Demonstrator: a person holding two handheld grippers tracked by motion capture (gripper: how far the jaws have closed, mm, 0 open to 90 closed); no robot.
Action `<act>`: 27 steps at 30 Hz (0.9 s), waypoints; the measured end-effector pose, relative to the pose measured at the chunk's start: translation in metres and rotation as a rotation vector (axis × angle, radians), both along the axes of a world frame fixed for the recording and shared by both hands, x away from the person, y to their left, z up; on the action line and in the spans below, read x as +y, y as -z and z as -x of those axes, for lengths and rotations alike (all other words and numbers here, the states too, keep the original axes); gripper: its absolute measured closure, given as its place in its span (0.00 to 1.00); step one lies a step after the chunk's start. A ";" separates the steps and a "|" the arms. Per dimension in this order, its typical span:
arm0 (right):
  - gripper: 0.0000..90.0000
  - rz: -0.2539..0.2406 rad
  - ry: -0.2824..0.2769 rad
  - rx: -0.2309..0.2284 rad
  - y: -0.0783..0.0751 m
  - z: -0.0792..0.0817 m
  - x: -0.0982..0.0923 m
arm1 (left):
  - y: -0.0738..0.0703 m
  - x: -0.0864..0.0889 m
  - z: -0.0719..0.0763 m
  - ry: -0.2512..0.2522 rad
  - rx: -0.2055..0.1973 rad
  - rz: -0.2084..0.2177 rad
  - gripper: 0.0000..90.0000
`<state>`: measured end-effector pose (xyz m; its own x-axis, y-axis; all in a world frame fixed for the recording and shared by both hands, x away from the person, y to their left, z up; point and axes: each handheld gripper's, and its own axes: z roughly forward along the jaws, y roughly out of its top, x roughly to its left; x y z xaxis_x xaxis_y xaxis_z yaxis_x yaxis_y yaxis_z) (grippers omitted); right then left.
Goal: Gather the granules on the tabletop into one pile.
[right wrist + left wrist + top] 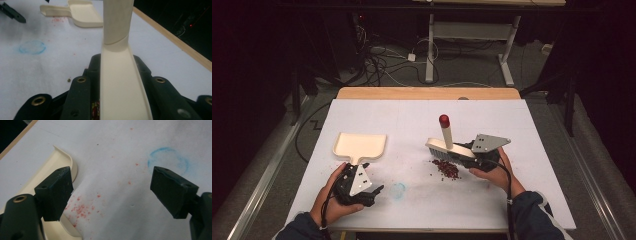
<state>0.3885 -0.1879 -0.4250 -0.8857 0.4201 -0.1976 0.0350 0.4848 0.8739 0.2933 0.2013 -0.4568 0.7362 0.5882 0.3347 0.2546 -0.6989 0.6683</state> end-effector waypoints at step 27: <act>0.75 -0.127 0.021 0.107 0.030 0.044 0.027 | -0.004 0.003 0.004 0.012 -0.020 0.007 0.19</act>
